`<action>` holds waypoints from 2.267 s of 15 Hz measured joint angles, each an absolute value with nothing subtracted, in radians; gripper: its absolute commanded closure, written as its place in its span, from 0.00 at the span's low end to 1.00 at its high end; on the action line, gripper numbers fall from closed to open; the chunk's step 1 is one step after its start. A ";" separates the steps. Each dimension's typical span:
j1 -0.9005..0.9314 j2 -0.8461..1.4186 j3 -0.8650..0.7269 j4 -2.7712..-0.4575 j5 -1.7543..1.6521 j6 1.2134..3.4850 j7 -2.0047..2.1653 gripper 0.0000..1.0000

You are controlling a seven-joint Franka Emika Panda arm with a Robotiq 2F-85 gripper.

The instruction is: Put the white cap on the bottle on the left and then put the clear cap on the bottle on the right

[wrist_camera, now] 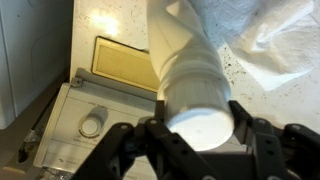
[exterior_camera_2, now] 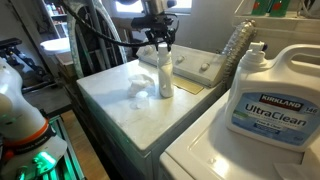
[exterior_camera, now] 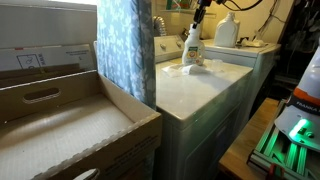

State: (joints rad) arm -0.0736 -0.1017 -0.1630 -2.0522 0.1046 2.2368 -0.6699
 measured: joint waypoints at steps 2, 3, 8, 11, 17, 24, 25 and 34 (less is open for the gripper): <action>-0.074 -0.102 -0.163 -2.052 0.106 2.238 -0.670 0.62; -0.074 -0.102 -0.163 -2.053 0.106 2.238 -0.669 0.62; -0.073 -0.102 -0.163 -2.054 0.123 2.238 -0.668 0.62; -0.073 -0.098 -0.163 -2.055 0.132 2.239 -0.668 0.62; -0.073 -0.081 -0.161 -2.068 0.130 2.239 -0.668 0.62; -0.074 -0.074 -0.158 -2.071 0.118 2.253 -0.585 0.62; -0.074 -0.073 -0.157 -2.071 0.118 2.253 -0.574 0.62; -0.074 -0.072 -0.157 -2.071 0.118 2.253 -0.571 0.62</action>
State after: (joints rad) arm -0.0738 -0.0725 -0.1573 -2.0707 0.1179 2.2527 -0.5706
